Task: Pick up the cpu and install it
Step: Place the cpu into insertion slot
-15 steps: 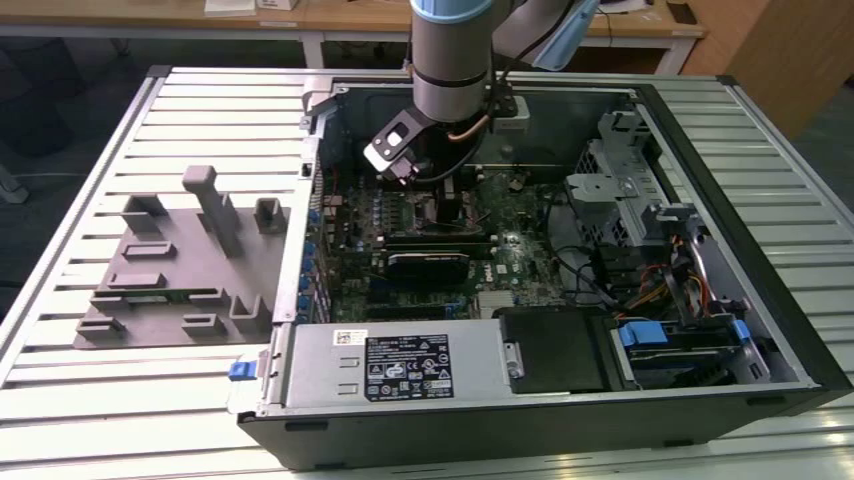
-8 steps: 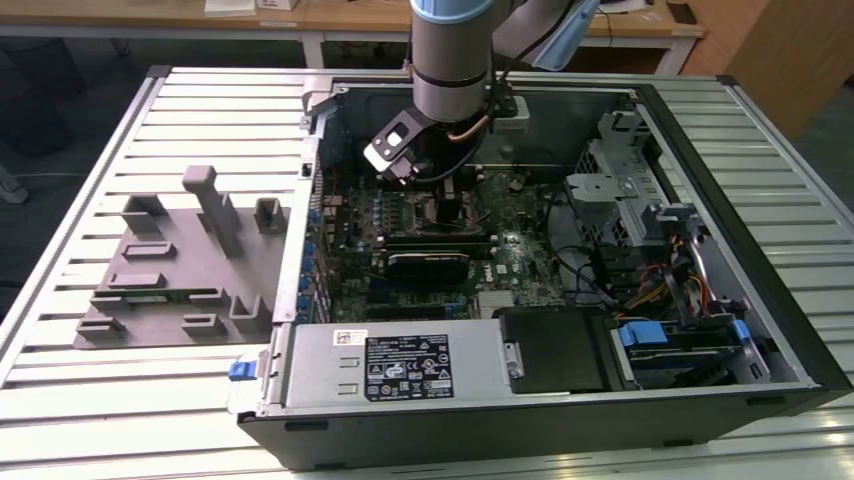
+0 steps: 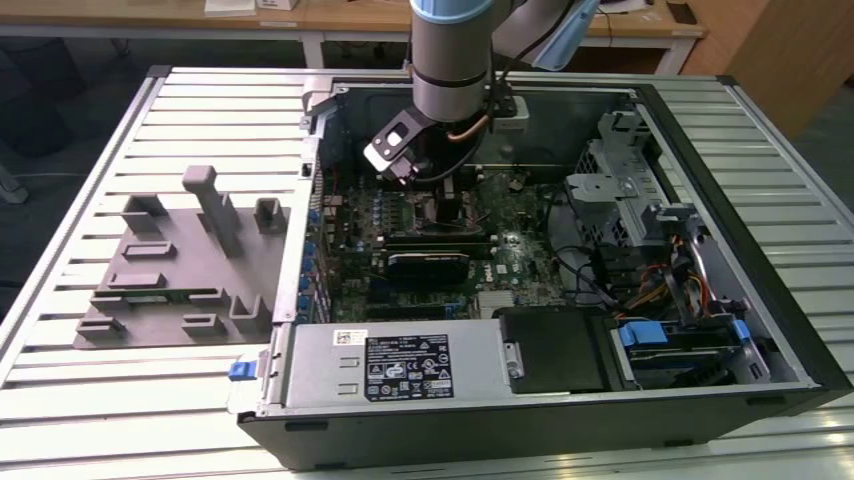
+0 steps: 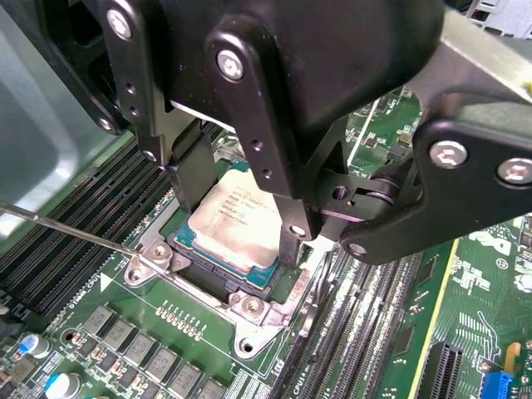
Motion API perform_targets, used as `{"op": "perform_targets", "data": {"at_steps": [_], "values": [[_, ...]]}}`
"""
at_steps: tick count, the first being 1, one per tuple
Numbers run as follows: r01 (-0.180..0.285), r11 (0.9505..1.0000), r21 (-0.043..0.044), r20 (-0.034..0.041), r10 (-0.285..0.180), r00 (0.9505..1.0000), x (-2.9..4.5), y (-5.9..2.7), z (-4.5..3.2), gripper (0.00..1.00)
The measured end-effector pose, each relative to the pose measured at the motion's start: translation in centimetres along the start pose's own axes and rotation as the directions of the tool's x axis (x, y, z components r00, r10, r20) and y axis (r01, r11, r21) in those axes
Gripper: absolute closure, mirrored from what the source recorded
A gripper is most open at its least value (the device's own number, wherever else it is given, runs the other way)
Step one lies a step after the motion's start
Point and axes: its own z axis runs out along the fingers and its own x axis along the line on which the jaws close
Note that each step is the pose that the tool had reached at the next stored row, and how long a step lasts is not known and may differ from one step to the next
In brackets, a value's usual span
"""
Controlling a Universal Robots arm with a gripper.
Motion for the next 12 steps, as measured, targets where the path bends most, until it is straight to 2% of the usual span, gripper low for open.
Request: {"op": "perform_targets", "data": {"at_steps": [12], "values": [[0.000, 1.0000, 0.0001, 0.0002, 0.000, 1.0000, 0.01, -0.01, 0.10, 0.46]]}}
